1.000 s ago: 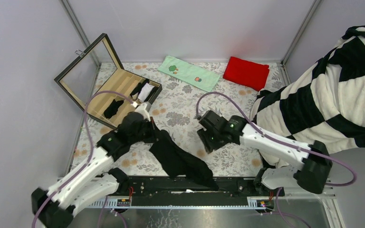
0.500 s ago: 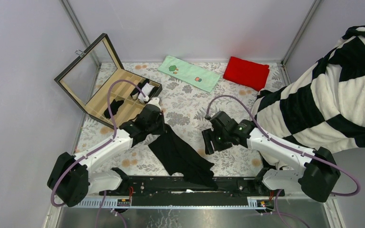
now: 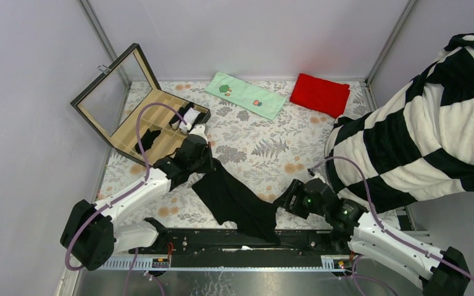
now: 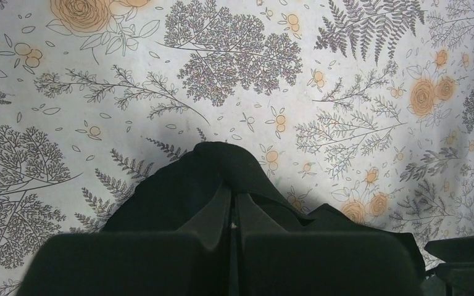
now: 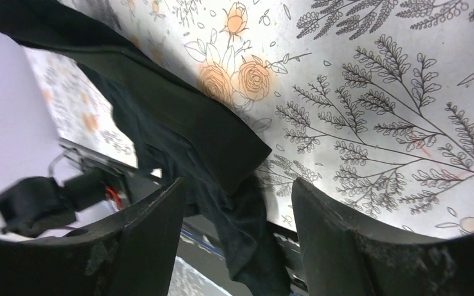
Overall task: Roll the underwear
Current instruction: Flatten out the underwear at the center of the board.
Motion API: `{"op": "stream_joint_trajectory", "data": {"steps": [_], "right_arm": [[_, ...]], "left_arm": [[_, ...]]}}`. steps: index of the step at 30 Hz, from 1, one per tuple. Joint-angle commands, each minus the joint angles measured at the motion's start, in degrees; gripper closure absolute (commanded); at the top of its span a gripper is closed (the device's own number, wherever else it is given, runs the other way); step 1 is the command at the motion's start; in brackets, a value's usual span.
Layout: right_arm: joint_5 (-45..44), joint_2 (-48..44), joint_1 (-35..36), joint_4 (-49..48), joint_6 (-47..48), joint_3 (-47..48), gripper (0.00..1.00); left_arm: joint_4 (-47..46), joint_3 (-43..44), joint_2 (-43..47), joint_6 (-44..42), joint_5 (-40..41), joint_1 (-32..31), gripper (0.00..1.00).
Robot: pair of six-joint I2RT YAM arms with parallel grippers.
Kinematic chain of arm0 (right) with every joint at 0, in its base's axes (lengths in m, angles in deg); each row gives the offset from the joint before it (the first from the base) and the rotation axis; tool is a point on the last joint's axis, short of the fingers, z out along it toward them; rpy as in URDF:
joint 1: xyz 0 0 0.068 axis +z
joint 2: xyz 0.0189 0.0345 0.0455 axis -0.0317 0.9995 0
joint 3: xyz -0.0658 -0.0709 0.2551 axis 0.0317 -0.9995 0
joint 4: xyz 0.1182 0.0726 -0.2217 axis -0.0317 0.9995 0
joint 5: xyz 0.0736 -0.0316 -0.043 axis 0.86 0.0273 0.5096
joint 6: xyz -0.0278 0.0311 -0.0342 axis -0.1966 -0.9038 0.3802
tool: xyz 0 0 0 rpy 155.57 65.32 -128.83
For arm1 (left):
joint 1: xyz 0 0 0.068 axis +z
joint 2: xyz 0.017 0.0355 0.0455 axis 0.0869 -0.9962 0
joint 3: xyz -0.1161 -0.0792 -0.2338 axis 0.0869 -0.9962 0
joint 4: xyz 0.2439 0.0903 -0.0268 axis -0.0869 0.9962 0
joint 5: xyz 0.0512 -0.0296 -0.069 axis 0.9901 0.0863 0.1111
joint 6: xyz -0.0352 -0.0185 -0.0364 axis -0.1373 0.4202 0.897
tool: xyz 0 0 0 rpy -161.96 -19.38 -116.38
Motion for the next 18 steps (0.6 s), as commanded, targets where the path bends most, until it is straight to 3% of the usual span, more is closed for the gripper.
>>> {"op": "stream_joint_trajectory", "data": {"steps": [1, 13, 16, 18], "right_arm": [[-3.60, -4.02, 0.15, -9.26, -13.36, -4.71, 0.31], [2.12, 9.11, 0.17, -25.95, -15.35, -7.46, 0.43], [2.48, 12.01, 0.13, -26.74, -13.91, -6.38, 0.60], [1.53, 11.86, 0.12, -24.37, -11.41, -4.72, 0.81]], "left_arm": [[-3.89, -1.00, 0.12, -1.09, -0.19, 0.34, 1.00], [-4.21, -1.38, -0.88, -1.31, -0.67, 0.34, 1.00], [-3.87, -1.44, -0.71, -1.47, -0.31, 0.34, 1.00], [-3.42, -1.35, -0.27, -1.48, -0.01, 0.41, 1.00]]}}
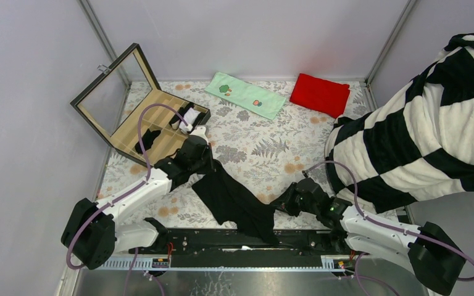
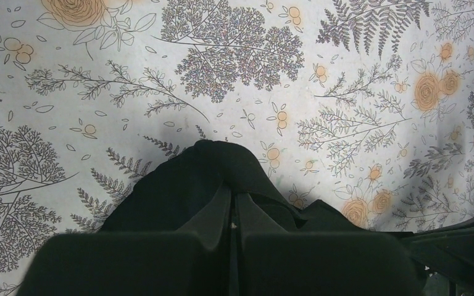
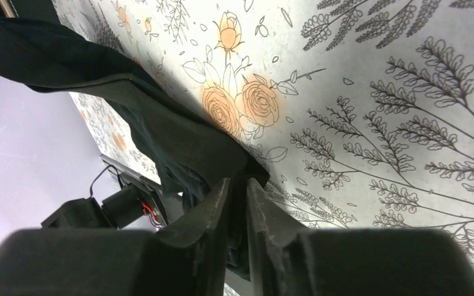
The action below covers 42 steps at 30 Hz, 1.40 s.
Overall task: Roll the underwear
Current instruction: Flatten out the underwear at the center of the board.
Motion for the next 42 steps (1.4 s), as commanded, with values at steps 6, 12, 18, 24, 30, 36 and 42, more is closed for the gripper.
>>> {"op": "stream_joint_trajectory", "data": {"steps": [6, 12, 18, 24, 30, 36, 42], "right_arm": [[-10.68, -8.16, 0.12, 16.43, 18.69, 14.44, 1.00], [-9.44, -15.53, 0.10, 24.37, 36.82, 27.30, 1.00], [-1.75, -15.95, 0.14, 32.47, 45.39, 37.95, 1.00], [7.14, -16.44, 0.12, 37.70, 44.83, 45.52, 1.00], [18.29, -16.84, 0.17, 38.39, 40.24, 47.07, 1.00], [-3.18, -13.42, 0.13, 45.98, 35.95, 43.82, 1.00], [-27.79, -4.25, 0.07, 28.45, 34.50, 26.67, 1.00]], "left_arm": [[0.06, -0.80, 7.11, -0.20, 0.03, 1.28, 1.00], [3.99, -0.46, 20.56, 0.92, -3.81, 1.28, 1.00], [11.88, 7.25, 29.10, 1.63, -7.10, 1.28, 1.00], [22.24, 13.69, 33.56, 2.34, -10.03, 1.30, 1.00], [32.24, 17.83, 36.85, 8.13, -11.20, 1.28, 1.00], [30.98, 10.76, 34.26, 15.06, -4.55, 1.28, 1.00], [1.59, -2.37, 13.03, 16.66, 0.51, 1.57, 0.99]]}}
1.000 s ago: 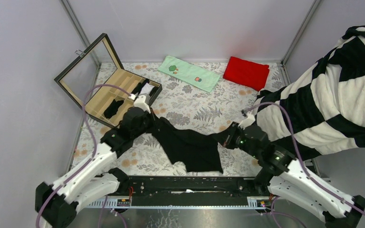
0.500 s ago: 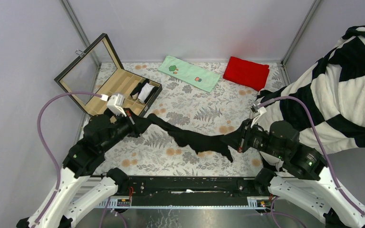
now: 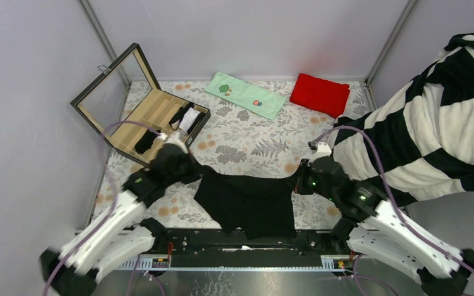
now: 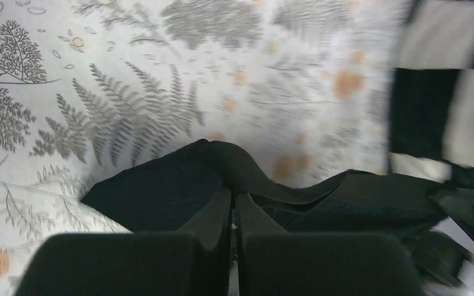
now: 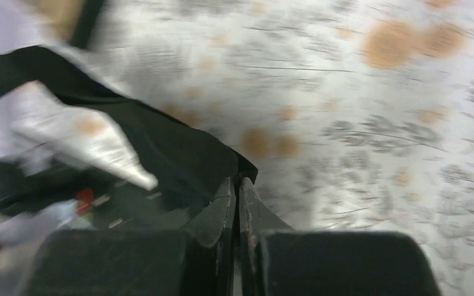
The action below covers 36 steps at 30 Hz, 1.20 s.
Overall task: Roll the underwear
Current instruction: Flatten out the underwear at the center of the board.
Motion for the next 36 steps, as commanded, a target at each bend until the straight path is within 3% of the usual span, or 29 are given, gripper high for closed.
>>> {"op": "stream_joint_trajectory", "data": {"steps": [1, 2, 4, 8, 9, 11, 14, 16, 20, 23, 27, 36], "right_arm": [[-24.51, 9.18, -0.15, -14.23, -0.85, -11.81, 1.00], [-28.48, 11.41, -0.70, -18.89, -0.19, -13.73, 1.00], [-33.01, 15.77, -3.16, -28.54, 2.79, -16.70, 1.00], [-30.35, 24.99, -9.79, -37.89, 9.51, -15.77, 1.00], [-29.77, 26.77, -10.85, -37.80, 10.42, -14.60, 0.96], [-27.98, 29.74, -12.56, -36.96, 12.02, -12.62, 0.76], [-26.17, 32.67, -14.45, -34.20, 12.79, -10.02, 0.48], [-24.54, 34.10, -15.26, -31.36, 13.21, -8.06, 0.41], [-18.98, 34.32, -17.23, -23.03, 13.36, -3.46, 0.37], [-8.86, 35.43, -21.41, -15.86, 12.93, -0.12, 0.35], [0.89, 38.43, -25.16, -8.95, 13.13, 2.59, 0.33], [5.66, 43.07, -26.56, -9.83, 11.37, -1.31, 0.31]], "left_arm": [[-24.56, -6.02, -18.76, 1.96, 5.74, 1.19, 0.94], [-29.51, -5.52, -24.14, 1.08, 6.16, 1.57, 0.88], [-34.73, -1.78, -33.83, -0.49, 7.60, 2.68, 0.65], [-34.00, 9.20, -46.52, -3.71, 7.52, 6.12, 0.45], [-33.72, 10.63, -47.73, -4.42, 7.23, 6.80, 0.41], [-33.36, 11.59, -48.54, -5.21, 6.54, 8.18, 0.36], [-34.30, 9.49, -47.52, -6.25, 3.81, 9.35, 0.35], [-35.24, 6.88, -46.06, -7.23, 1.21, 9.44, 0.34], [-36.18, 0.81, -41.45, -10.52, -4.14, 7.11, 0.34], [-35.20, -2.70, -38.08, -12.47, 2.53, 1.24, 0.31], [-33.51, -6.73, -37.61, -10.13, 6.78, 0.12, 0.30], [-29.18, -6.32, -41.82, -11.55, 9.74, -0.04, 0.30]]}}
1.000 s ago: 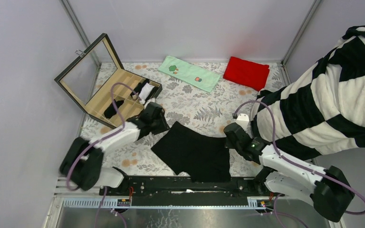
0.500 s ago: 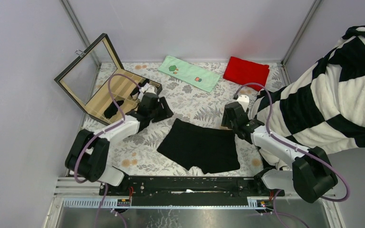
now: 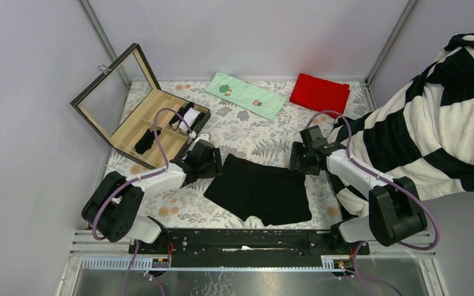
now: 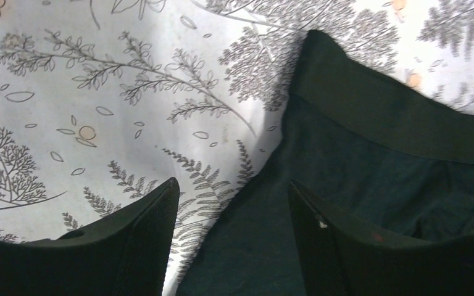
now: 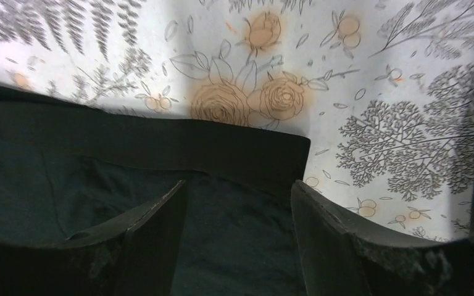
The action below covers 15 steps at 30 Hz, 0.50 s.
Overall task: Roll the underwear
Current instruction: Flatten out the underwear at the center of the board.
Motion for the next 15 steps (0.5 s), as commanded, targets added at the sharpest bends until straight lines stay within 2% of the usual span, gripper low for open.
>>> {"op": "stream_joint_trajectory", "data": {"steps": [1, 4, 10, 15], "right_arm": [[3.31, 2.44, -0.46, 0.65, -0.93, -1.96, 0.32], [2.33, 3.34, -0.45, -1.15, -1.40, -2.88, 0.34], [-1.54, 4.38, -0.45, -1.21, -0.78, -2.98, 0.35], [-0.81, 4.78, -0.57, -2.85, -1.02, -4.30, 0.34]], "left_arm": [[1.56, 0.26, -1.52, -1.85, 2.67, 0.06, 0.30], [-0.06, -0.54, -1.47, -2.51, 1.26, 0.08, 0.33], [-2.37, 0.26, -4.88, -3.89, -1.19, 0.10, 0.45], [-1.35, 1.91, -9.64, -4.81, -0.05, 0.06, 0.45]]}}
